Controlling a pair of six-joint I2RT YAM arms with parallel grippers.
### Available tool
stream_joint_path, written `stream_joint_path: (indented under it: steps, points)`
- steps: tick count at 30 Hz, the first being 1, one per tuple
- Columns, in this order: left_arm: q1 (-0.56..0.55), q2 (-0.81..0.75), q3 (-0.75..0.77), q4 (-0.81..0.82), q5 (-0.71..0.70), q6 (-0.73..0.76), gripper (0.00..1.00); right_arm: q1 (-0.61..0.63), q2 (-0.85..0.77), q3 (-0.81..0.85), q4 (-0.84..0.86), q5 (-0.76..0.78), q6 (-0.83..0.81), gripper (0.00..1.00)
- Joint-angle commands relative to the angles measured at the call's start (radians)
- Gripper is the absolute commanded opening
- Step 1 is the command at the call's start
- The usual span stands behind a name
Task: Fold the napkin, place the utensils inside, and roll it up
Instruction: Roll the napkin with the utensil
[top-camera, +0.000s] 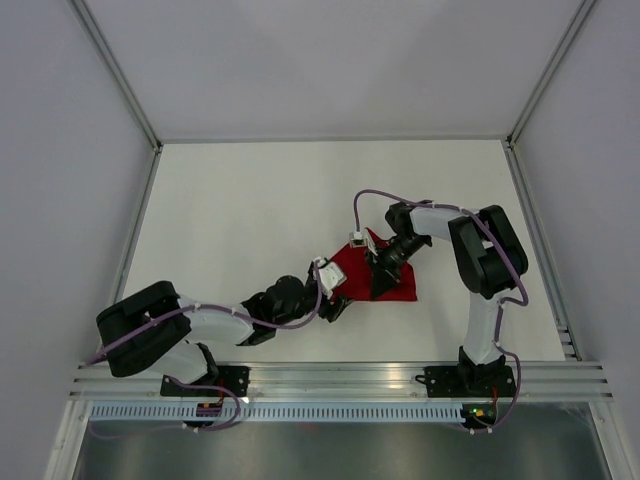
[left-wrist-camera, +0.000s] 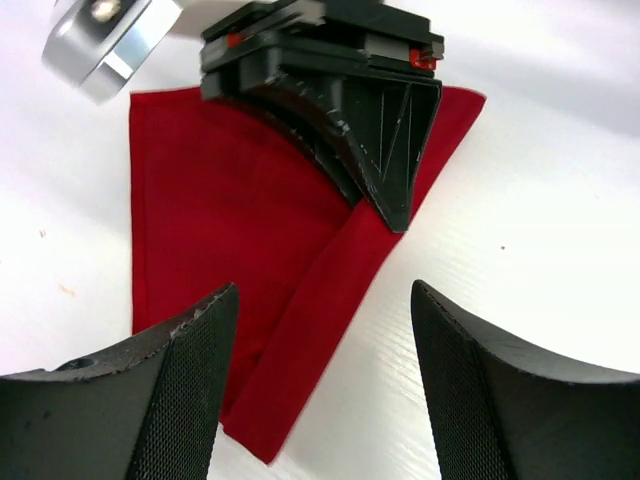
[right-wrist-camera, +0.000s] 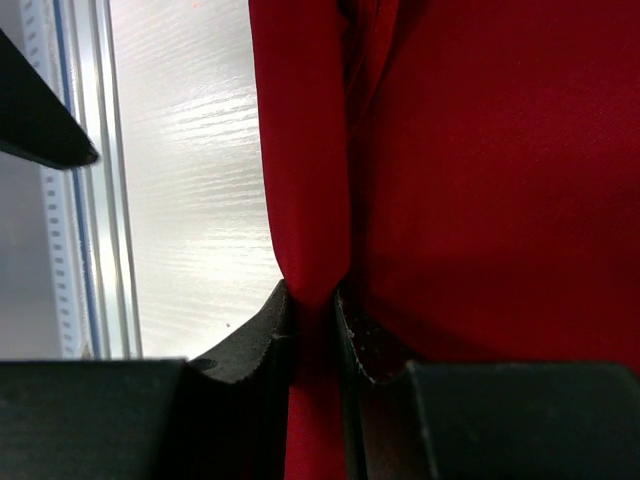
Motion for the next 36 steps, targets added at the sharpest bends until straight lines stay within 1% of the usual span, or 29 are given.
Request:
stream_joint_path:
  steps: [1, 3, 4, 7, 11, 15, 23, 27, 30, 31, 33, 34, 36]
  points:
    - [-0.060, 0.071, 0.078, 0.025, -0.080, 0.271, 0.75, -0.004, 0.076, -0.011, -0.025, 0.132, -0.079, 0.06]
    - [-0.103, 0.105, 0.123, -0.011, -0.119, 0.346, 0.75, -0.004, 0.087, -0.001, -0.030, 0.135, -0.078, 0.06]
    - [-0.113, 0.121, 0.131, -0.020, -0.123, 0.407, 0.75, -0.004, 0.090, 0.003, -0.039, 0.133, -0.079, 0.06]
    - [-0.134, 0.167, 0.166, -0.057, -0.112, 0.483, 0.75, -0.005, 0.110, 0.022, -0.057, 0.132, -0.084, 0.06]
    - [-0.136, 0.202, 0.203, -0.121, -0.034, 0.511, 0.76, -0.010, 0.133, 0.040, -0.077, 0.127, -0.090, 0.06]
    - [-0.134, 0.236, 0.235, -0.186, 0.011, 0.531, 0.76, -0.014, 0.151, 0.060, -0.097, 0.121, -0.097, 0.06]
    - [-0.134, 0.334, 0.287, -0.216, 0.075, 0.511, 0.74, -0.027, 0.176, 0.082, -0.123, 0.110, -0.101, 0.05]
    - [-0.120, 0.380, 0.321, -0.230, 0.090, 0.488, 0.71, -0.028, 0.182, 0.089, -0.132, 0.110, -0.104, 0.05]
    - [-0.100, 0.406, 0.331, -0.256, 0.133, 0.452, 0.58, -0.033, 0.185, 0.089, -0.136, 0.110, -0.107, 0.05]
    - [-0.097, 0.411, 0.335, -0.264, 0.138, 0.443, 0.50, -0.033, 0.185, 0.091, -0.137, 0.110, -0.107, 0.05]
    - [-0.093, 0.415, 0.336, -0.284, 0.161, 0.414, 0.42, -0.034, 0.190, 0.092, -0.145, 0.112, -0.113, 0.05]
    - [-0.090, 0.418, 0.335, -0.288, 0.167, 0.406, 0.34, -0.034, 0.193, 0.092, -0.146, 0.110, -0.116, 0.05]
    - [-0.088, 0.425, 0.336, -0.302, 0.185, 0.380, 0.28, -0.036, 0.197, 0.097, -0.158, 0.107, -0.125, 0.05]
